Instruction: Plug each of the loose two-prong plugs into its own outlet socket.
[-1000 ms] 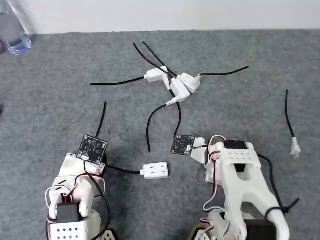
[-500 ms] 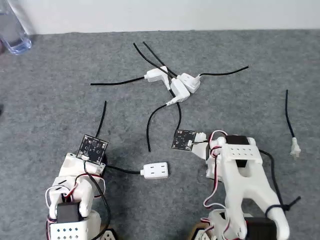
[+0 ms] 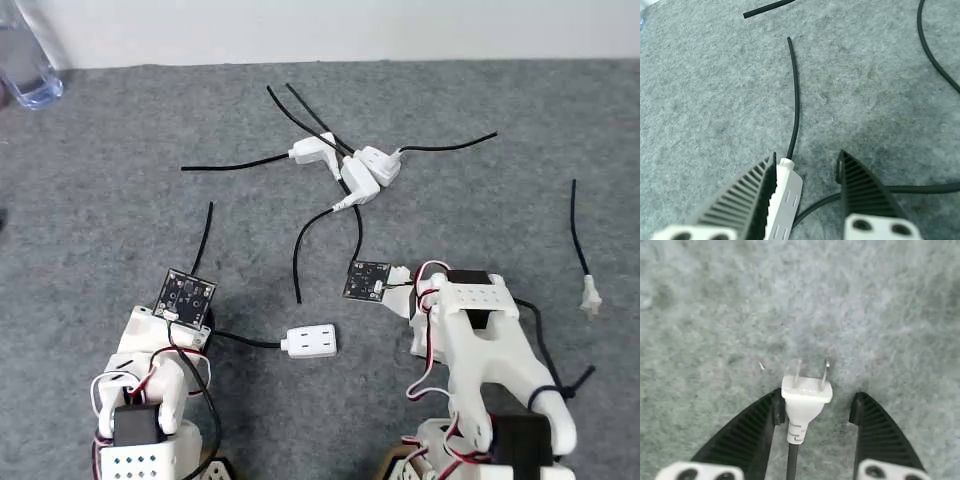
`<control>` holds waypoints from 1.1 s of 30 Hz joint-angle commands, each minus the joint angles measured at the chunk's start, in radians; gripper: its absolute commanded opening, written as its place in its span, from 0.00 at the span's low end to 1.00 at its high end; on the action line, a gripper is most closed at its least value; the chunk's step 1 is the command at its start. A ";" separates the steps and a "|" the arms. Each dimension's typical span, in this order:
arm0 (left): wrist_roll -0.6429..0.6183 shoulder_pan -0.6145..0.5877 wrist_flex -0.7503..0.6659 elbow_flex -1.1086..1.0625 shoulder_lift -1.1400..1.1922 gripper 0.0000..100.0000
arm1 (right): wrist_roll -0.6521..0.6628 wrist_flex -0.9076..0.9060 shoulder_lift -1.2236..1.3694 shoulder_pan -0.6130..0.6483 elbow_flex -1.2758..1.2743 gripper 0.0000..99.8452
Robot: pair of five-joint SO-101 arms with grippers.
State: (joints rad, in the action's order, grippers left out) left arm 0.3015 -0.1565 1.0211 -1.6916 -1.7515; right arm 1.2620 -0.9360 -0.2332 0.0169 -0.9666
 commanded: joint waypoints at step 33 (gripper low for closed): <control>-0.003 -0.003 -0.023 0.005 -0.005 0.19 | -0.137 0.047 0.028 0.047 0.048 0.17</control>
State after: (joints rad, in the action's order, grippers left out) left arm 0.3015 -0.1565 1.0211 -1.6916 -1.7515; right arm 1.1699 -0.9145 -0.2194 0.0445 -0.9482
